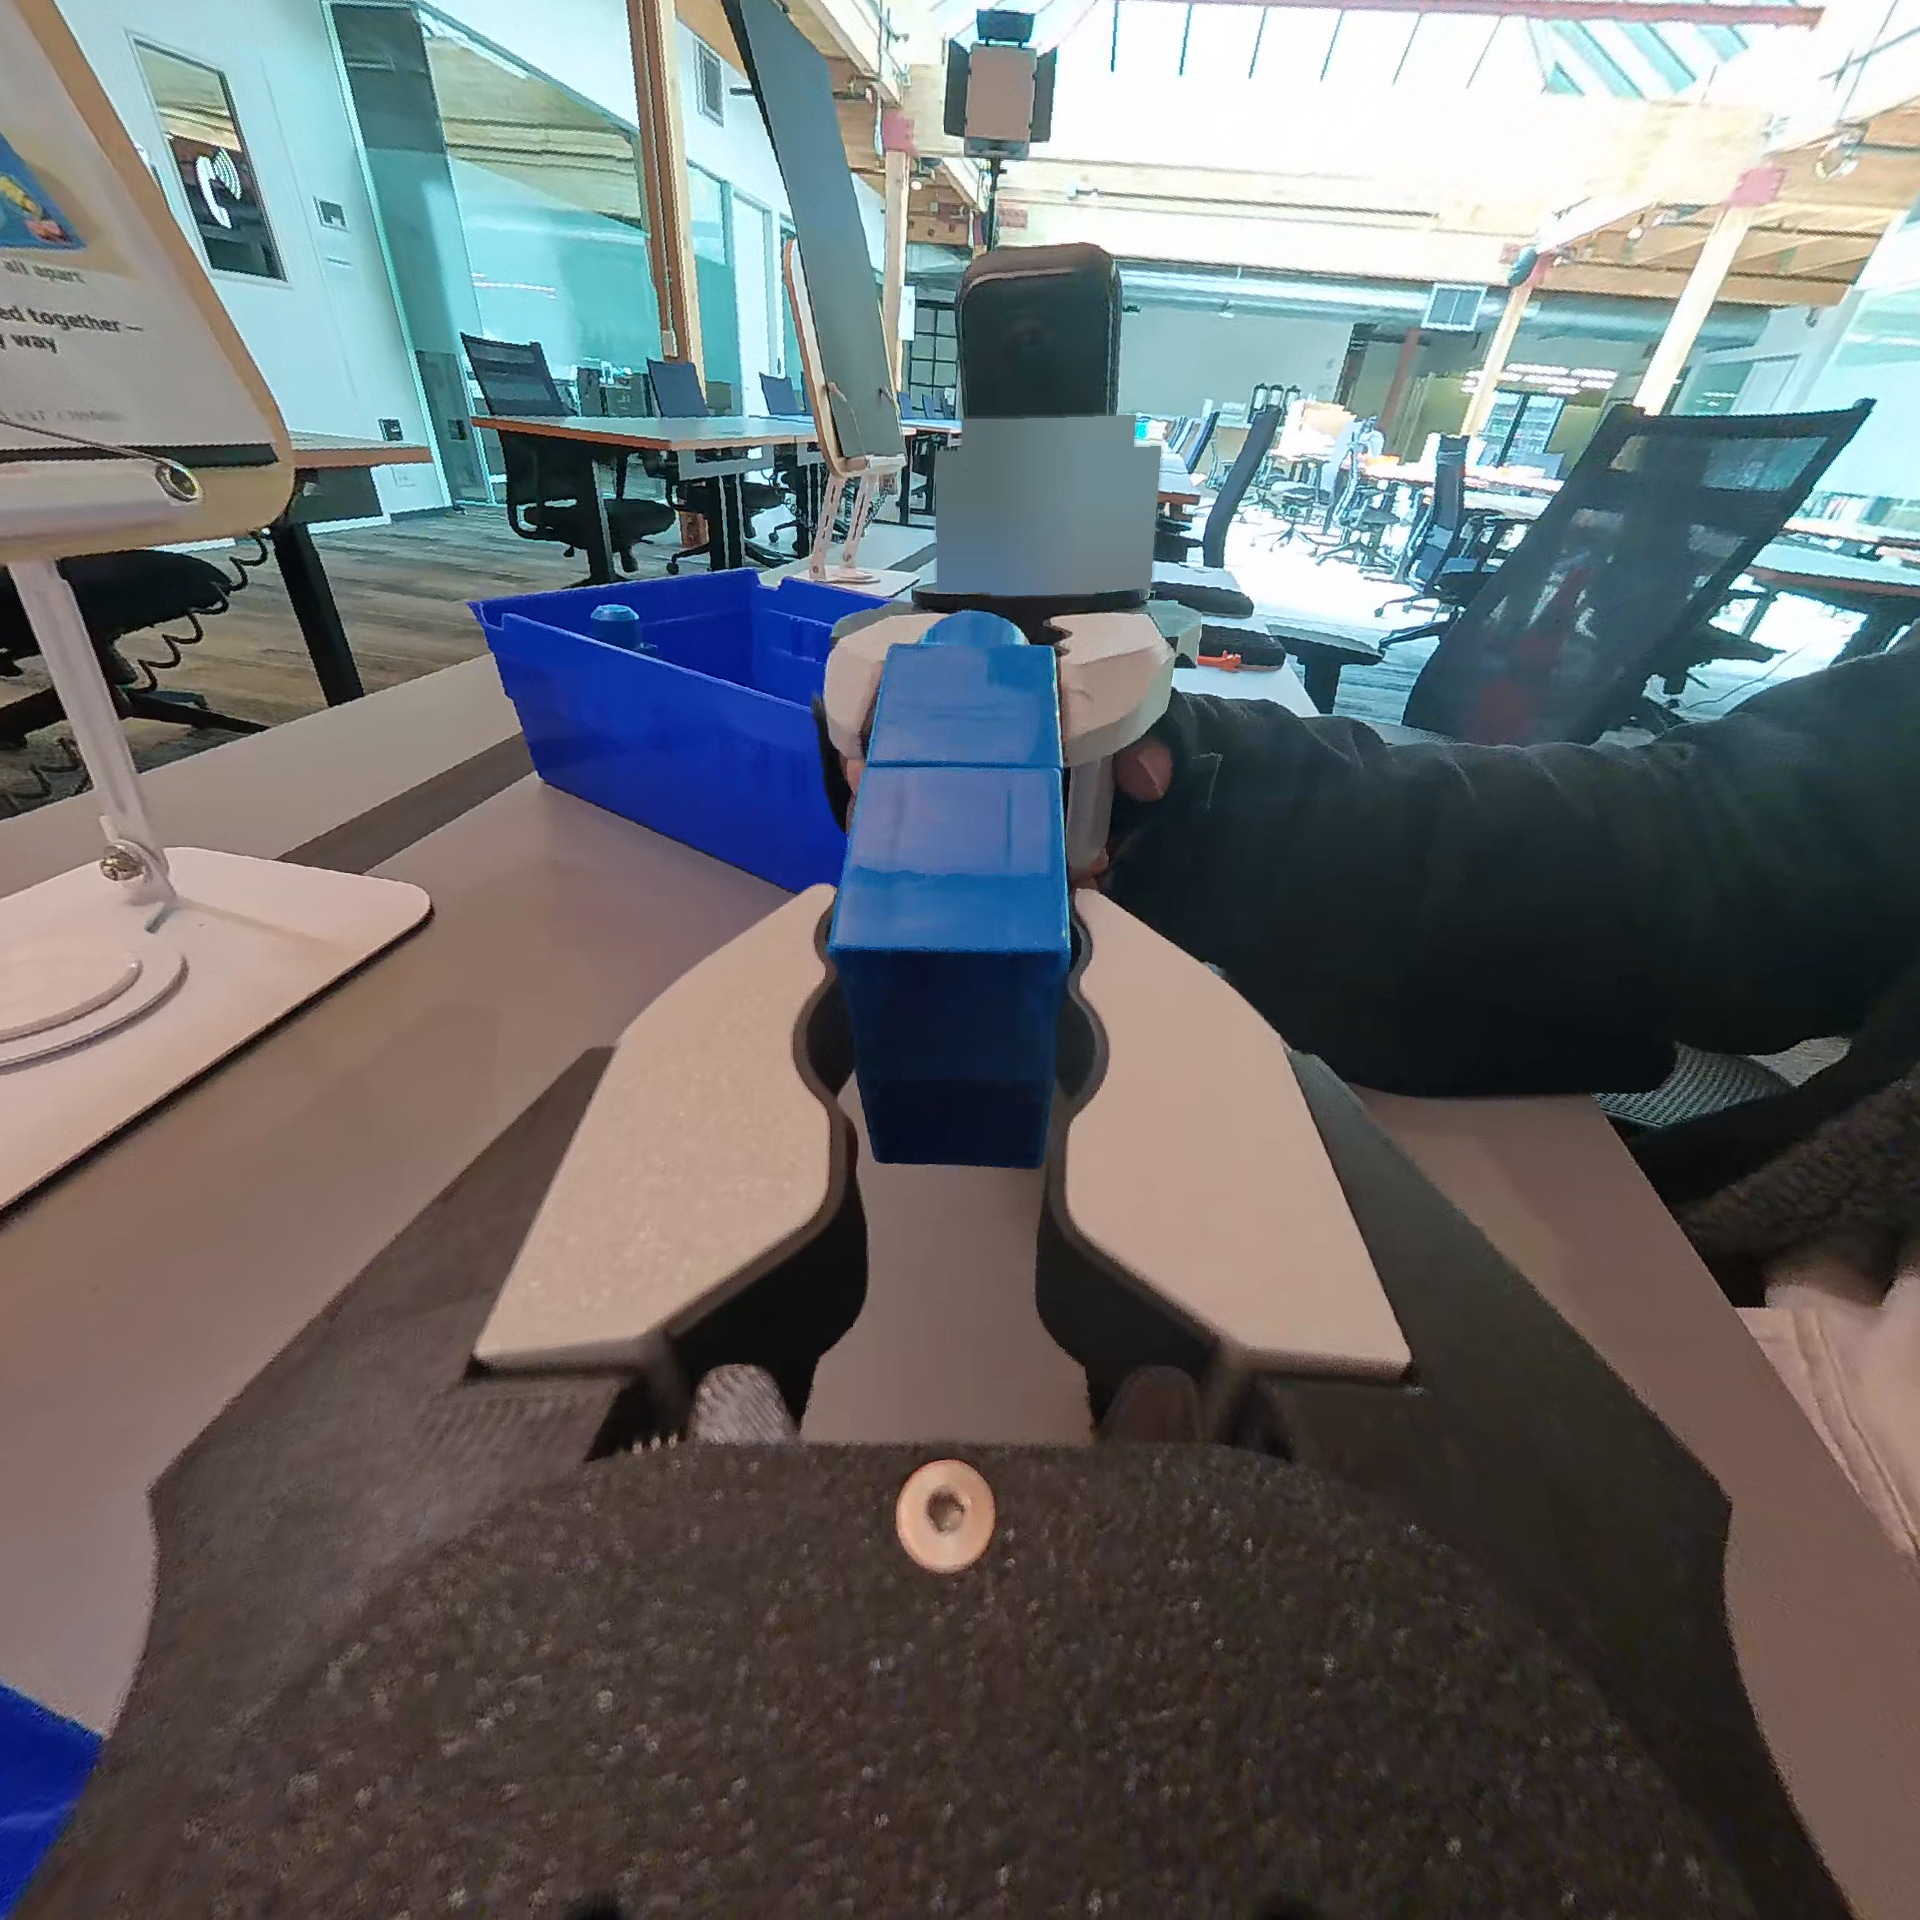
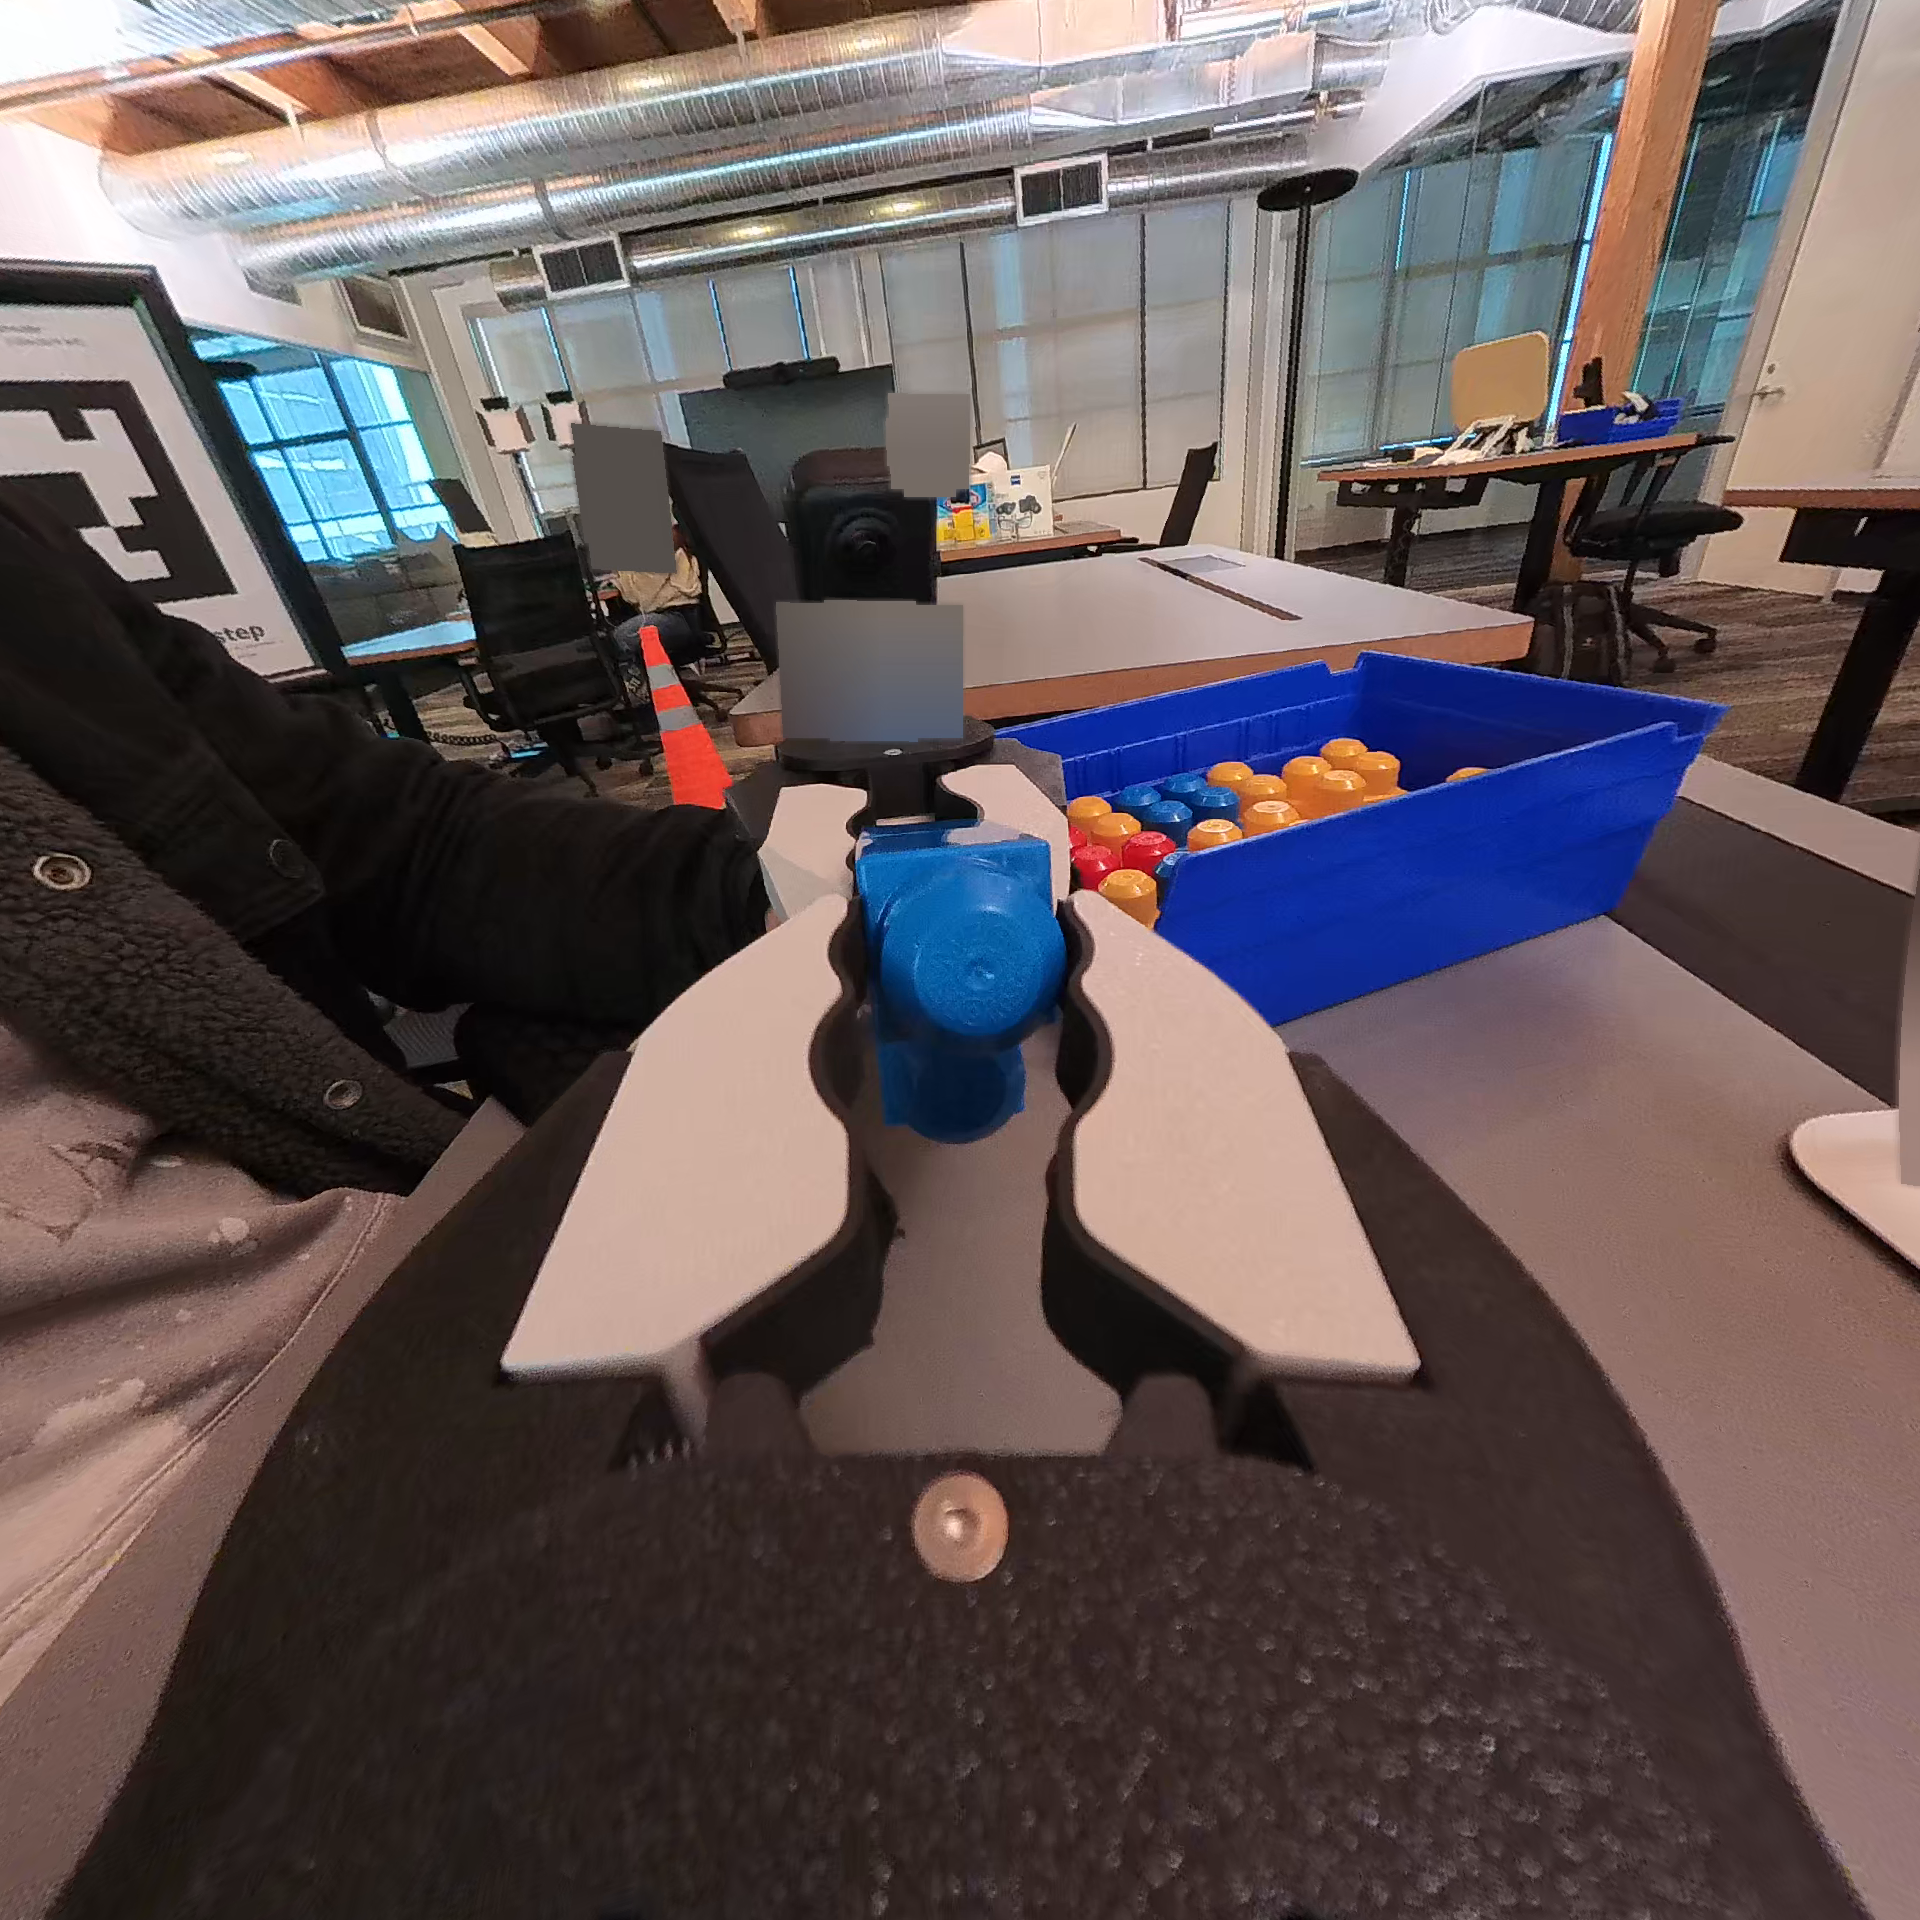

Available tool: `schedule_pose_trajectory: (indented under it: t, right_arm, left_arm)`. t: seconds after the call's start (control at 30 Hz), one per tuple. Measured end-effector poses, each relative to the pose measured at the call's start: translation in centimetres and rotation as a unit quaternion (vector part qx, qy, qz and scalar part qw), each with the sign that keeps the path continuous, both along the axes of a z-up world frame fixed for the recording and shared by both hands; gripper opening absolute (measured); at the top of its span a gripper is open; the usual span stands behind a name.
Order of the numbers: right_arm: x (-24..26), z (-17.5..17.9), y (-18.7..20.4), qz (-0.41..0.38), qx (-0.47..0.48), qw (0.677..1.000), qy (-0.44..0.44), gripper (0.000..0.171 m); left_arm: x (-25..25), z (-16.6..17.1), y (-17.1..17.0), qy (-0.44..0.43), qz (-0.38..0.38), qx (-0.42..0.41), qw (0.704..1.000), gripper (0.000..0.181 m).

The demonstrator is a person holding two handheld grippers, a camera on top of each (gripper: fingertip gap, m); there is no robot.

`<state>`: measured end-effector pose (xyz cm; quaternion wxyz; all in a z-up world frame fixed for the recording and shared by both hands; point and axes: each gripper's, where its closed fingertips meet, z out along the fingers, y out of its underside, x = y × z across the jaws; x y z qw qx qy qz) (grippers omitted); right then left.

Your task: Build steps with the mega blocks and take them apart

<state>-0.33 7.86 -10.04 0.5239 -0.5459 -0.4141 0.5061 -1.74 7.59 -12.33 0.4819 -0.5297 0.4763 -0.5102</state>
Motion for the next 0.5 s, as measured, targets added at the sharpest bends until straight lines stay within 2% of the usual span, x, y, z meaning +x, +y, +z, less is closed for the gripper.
schedule_pose_trajectory:
  t: [0.23,0.5]
  right_arm:
    - [0.9,0.6,0.2,-0.026,-0.002,0.999,-0.032,0.035]
    - [1.8,0.4,0.3,-0.028,0.001,0.999,-0.043,0.035]
  left_arm:
    - [-0.4,1.1,0.2,-0.039,-0.002,-0.018,0.999,0.036]
    - [-0.5,1.2,0.3,-0.043,-0.004,-0.017,0.999,0.037]
